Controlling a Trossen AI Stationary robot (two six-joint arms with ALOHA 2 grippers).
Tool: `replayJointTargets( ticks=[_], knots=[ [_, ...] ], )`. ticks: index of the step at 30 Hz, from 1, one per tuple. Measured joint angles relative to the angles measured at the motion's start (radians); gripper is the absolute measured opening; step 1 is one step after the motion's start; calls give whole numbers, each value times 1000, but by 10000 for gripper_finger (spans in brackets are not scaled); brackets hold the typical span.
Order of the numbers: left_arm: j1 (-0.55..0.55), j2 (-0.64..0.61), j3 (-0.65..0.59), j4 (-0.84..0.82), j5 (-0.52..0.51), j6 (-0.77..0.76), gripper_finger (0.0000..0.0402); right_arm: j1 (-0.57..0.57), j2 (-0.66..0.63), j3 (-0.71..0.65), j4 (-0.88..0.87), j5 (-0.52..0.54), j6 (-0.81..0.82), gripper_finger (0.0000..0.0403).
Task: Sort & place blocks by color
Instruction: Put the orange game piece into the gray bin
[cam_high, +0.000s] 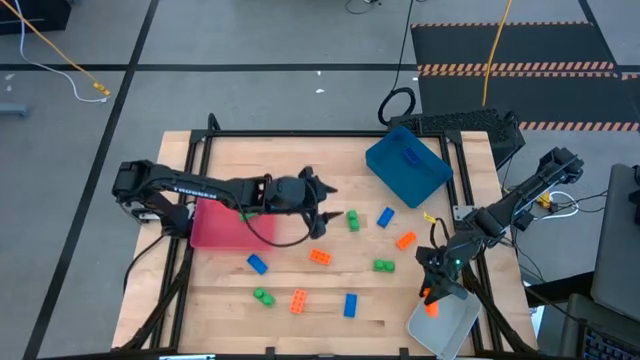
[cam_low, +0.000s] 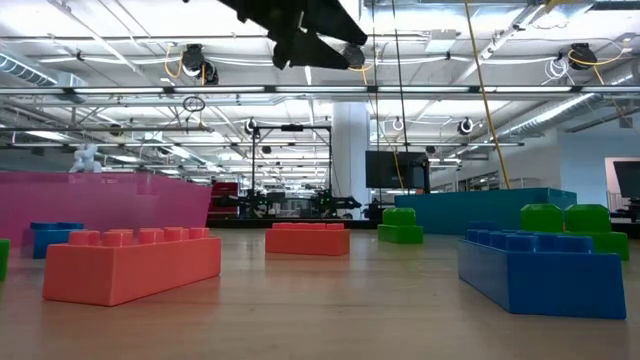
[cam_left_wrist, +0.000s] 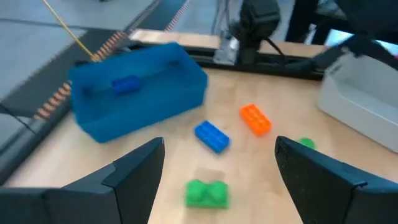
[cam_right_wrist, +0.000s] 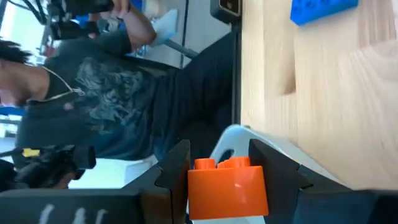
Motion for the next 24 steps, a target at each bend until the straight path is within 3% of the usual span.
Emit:
replayJointTargets(
  ticks=[15,24],
  knots=[
    [-173,0,-157,355,-4,-153,308,22,0,0,-39,2,-26,128],
    [-221,0,-213,411,-113,-257,308,66,0,0,-70,2,9,128]
  ],
)
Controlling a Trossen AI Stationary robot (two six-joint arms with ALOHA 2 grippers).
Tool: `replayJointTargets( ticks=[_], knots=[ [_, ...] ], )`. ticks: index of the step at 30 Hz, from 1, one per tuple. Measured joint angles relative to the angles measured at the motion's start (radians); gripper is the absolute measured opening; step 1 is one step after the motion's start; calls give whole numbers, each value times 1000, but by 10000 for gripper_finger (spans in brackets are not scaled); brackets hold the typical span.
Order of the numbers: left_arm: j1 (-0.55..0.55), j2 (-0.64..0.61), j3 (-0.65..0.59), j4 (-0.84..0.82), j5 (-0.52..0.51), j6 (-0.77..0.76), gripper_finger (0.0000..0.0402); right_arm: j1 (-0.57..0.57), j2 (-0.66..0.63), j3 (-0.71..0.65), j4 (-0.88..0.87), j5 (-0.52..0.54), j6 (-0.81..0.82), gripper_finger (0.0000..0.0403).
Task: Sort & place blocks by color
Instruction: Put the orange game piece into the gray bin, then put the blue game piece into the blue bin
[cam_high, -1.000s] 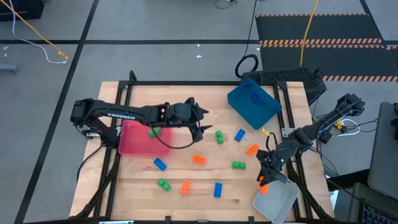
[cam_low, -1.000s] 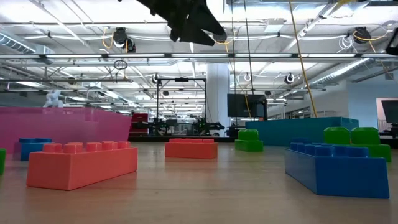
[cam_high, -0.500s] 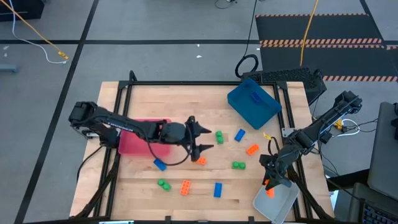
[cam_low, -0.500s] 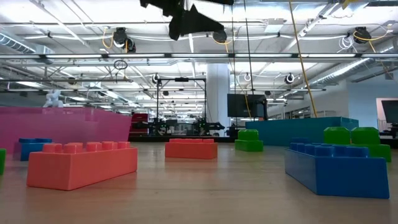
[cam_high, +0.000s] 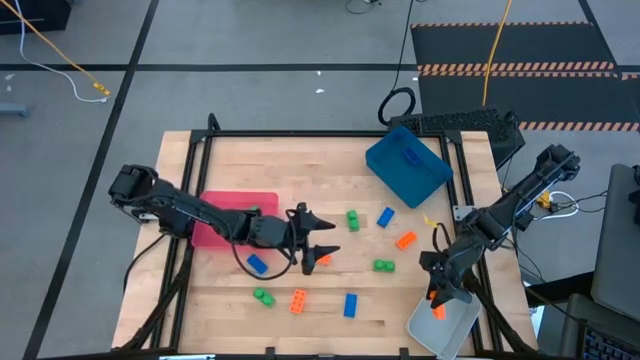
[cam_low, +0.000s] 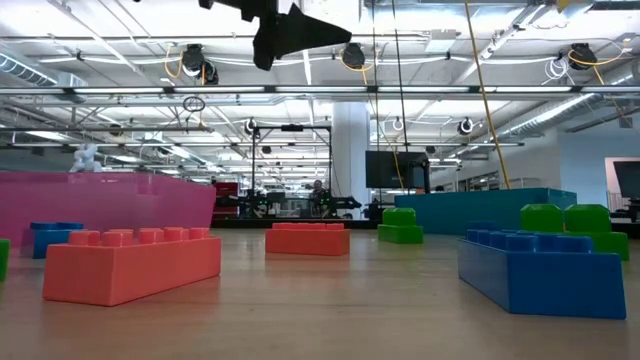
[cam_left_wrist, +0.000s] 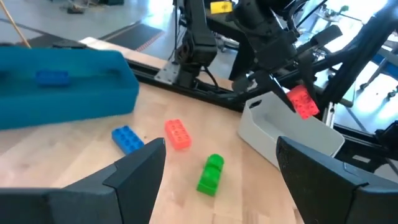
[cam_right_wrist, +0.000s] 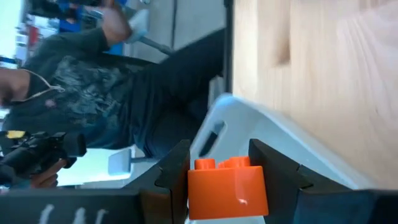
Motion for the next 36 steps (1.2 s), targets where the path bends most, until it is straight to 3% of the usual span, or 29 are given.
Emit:
replayJointTargets(
  ticks=[8,21,29,36],
  knots=[
    [-52,0,-2,0,-75,-31,308,63,0,0,-126,2,102,128],
    [-87,43,-2,40,-140,-81,308,66,29,0,-128,40,159,131],
    [-85,57,-2,57,-140,-76,308,66,42,0,-157,28,176,243],
    [-85,57,-2,78,-139,-70,308,66,40,0,-173,-4,180,285]
  ],
)
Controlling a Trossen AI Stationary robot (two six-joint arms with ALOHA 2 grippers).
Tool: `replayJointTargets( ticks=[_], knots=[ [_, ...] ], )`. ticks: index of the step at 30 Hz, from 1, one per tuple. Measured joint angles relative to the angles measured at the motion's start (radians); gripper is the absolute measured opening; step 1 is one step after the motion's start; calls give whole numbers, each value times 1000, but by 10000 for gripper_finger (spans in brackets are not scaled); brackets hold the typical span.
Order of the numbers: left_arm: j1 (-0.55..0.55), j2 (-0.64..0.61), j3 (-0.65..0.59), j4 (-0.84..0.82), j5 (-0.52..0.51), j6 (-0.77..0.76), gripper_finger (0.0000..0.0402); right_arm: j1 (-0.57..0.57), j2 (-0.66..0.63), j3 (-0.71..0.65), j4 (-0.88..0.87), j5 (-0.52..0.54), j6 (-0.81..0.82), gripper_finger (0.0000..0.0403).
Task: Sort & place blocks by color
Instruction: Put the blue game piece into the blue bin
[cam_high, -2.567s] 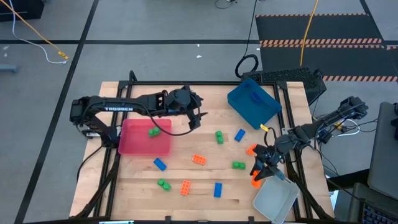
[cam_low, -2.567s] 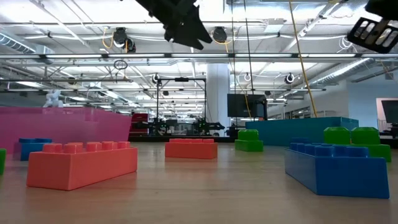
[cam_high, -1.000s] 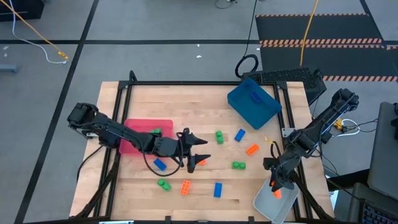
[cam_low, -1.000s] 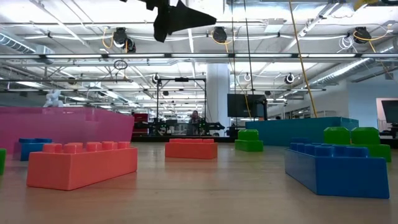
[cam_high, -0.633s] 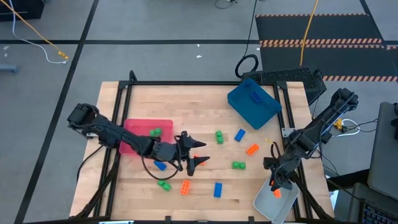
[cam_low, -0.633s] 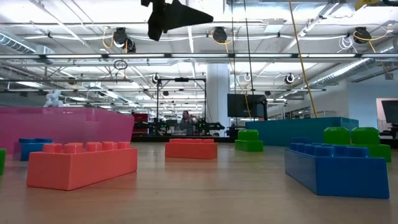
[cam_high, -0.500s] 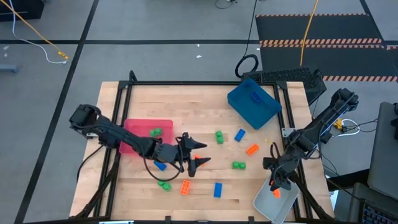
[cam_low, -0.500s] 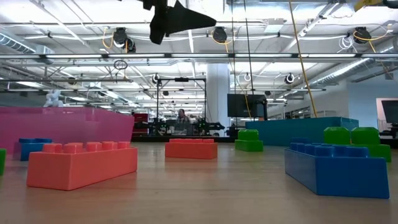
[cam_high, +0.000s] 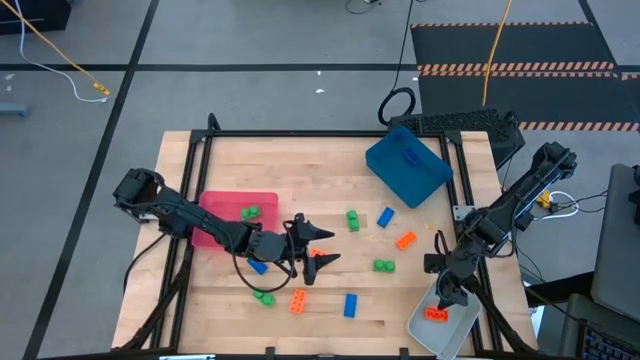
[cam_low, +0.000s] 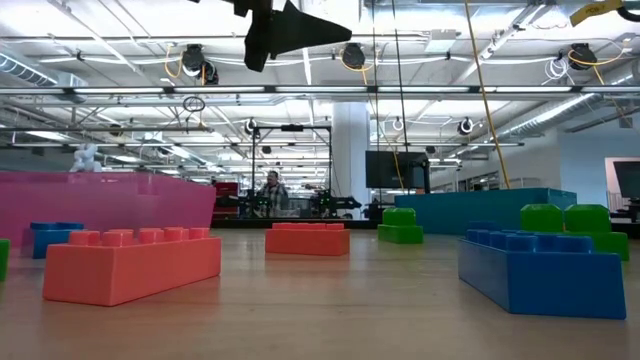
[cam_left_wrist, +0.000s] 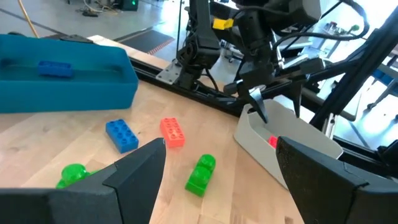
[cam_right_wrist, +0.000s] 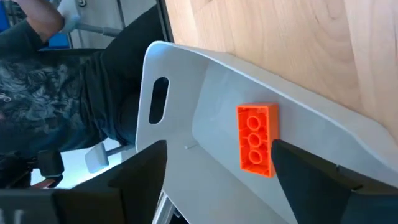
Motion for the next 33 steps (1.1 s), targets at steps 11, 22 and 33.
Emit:
replayJointTargets(
  ticks=[11,22,33],
  knots=[
    [5,0,0,-5,1,26,308,-12,-24,0,148,20,-131,279],
    [93,0,226,-483,3,145,308,-132,-25,1,550,522,-836,279],
    [171,-1,285,-569,9,342,308,-408,28,15,446,685,-1195,279]
  ],
)
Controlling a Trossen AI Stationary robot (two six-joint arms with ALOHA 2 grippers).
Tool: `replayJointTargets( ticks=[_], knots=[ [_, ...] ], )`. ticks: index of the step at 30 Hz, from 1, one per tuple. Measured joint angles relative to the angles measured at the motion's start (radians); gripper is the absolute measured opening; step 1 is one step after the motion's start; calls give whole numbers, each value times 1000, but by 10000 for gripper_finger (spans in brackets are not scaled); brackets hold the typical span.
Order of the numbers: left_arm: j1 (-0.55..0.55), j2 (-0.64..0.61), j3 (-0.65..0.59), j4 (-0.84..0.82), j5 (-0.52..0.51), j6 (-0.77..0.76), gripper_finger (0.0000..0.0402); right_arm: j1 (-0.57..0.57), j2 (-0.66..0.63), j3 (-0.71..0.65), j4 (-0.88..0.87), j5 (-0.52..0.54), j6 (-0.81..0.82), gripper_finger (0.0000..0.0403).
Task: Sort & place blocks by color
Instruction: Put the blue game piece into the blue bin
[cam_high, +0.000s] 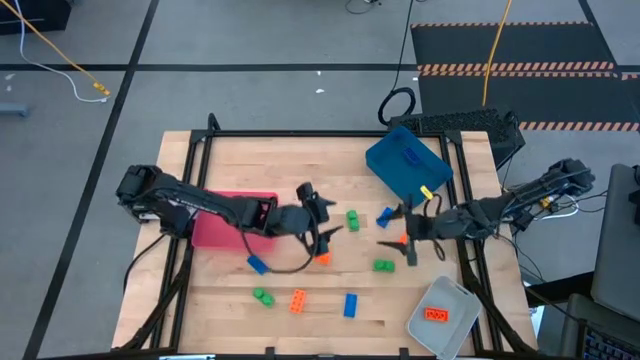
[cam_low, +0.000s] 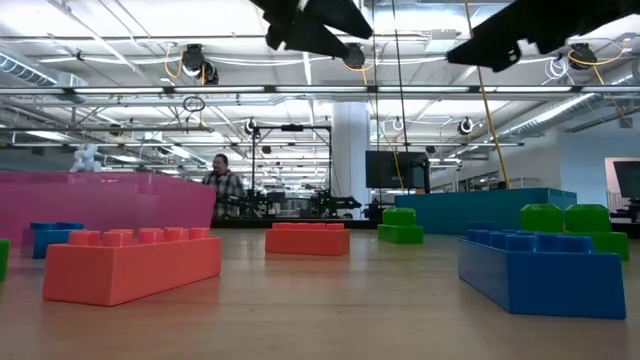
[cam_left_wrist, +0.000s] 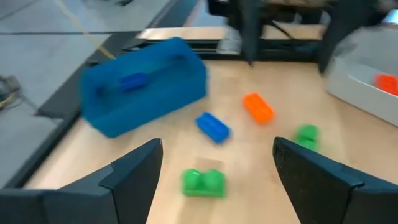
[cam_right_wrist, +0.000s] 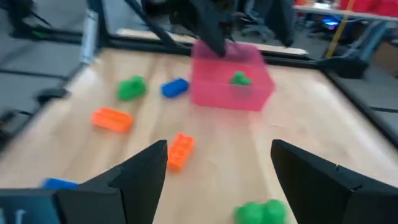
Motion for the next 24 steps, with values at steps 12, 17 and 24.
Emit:
replayJointTargets(
  ticks=[12,17,24],
  knots=[
    [126,-1,76,-191,-1,47,308,-286,246,335,-436,-191,-54,279],
    [153,-1,83,-253,0,74,308,-383,354,441,-604,-268,-69,279],
    [177,-1,83,-295,2,65,308,-433,521,538,-766,-315,-154,279]
  ],
)
